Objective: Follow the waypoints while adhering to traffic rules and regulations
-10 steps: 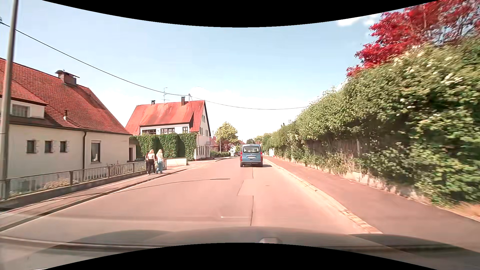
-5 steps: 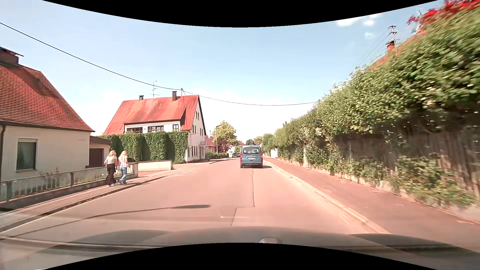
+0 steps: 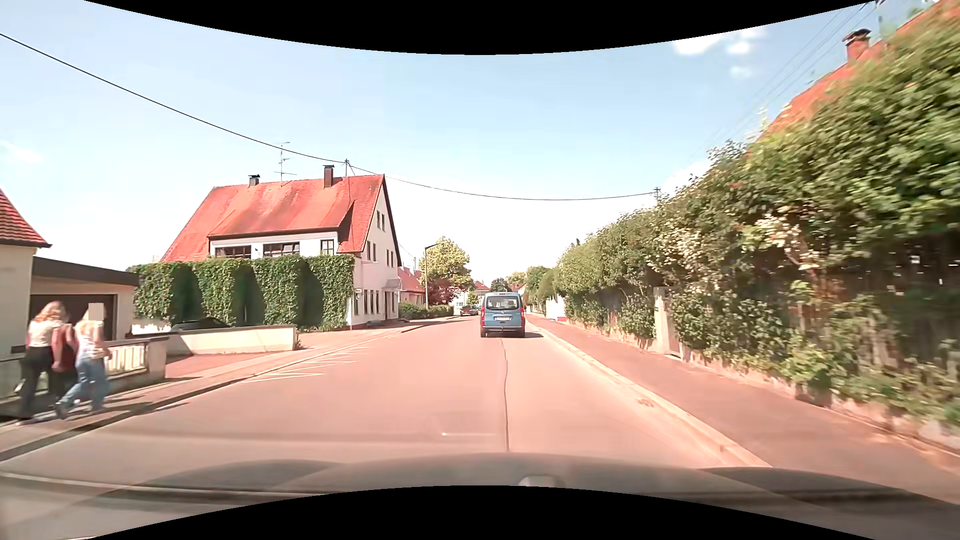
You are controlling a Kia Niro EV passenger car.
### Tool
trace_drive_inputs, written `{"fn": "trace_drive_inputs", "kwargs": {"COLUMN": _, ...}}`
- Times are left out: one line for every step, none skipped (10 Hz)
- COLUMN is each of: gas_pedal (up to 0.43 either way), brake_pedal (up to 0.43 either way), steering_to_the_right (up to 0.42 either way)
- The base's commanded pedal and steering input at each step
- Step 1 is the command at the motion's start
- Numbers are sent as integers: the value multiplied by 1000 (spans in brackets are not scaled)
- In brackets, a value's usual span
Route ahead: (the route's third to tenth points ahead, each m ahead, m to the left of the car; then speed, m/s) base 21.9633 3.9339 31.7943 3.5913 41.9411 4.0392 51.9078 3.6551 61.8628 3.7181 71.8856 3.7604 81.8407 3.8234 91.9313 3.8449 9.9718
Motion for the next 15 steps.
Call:
{"fn": "trace_drive_inputs", "kwargs": {"gas_pedal": 169, "brake_pedal": 0, "steering_to_the_right": 0}}
{"fn": "trace_drive_inputs", "kwargs": {"gas_pedal": 169, "brake_pedal": 0, "steering_to_the_right": 0}}
{"fn": "trace_drive_inputs", "kwargs": {"gas_pedal": 157, "brake_pedal": 0, "steering_to_the_right": 0}}
{"fn": "trace_drive_inputs", "kwargs": {"gas_pedal": 157, "brake_pedal": 0, "steering_to_the_right": 0}}
{"fn": "trace_drive_inputs", "kwargs": {"gas_pedal": 150, "brake_pedal": 0, "steering_to_the_right": 0}}
{"fn": "trace_drive_inputs", "kwargs": {"gas_pedal": 138, "brake_pedal": 0, "steering_to_the_right": 0}}
{"fn": "trace_drive_inputs", "kwargs": {"gas_pedal": 130, "brake_pedal": 0, "steering_to_the_right": -1}}
{"fn": "trace_drive_inputs", "kwargs": {"gas_pedal": 130, "brake_pedal": 0, "steering_to_the_right": -2}}
{"fn": "trace_drive_inputs", "kwargs": {"gas_pedal": 130, "brake_pedal": 0, "steering_to_the_right": -4}}
{"fn": "trace_drive_inputs", "kwargs": {"gas_pedal": 130, "brake_pedal": 0, "steering_to_the_right": -4}}
{"fn": "trace_drive_inputs", "kwargs": {"gas_pedal": 130, "brake_pedal": 0, "steering_to_the_right": -4}}
{"fn": "trace_drive_inputs", "kwargs": {"gas_pedal": 118, "brake_pedal": 0, "steering_to_the_right": -4}}
{"fn": "trace_drive_inputs", "kwargs": {"gas_pedal": 118, "brake_pedal": 0, "steering_to_the_right": -3}}
{"fn": "trace_drive_inputs", "kwargs": {"gas_pedal": 118, "brake_pedal": 0, "steering_to_the_right": -3}}
{"fn": "trace_drive_inputs", "kwargs": {"gas_pedal": 110, "brake_pedal": 0, "steering_to_the_right": -3}}
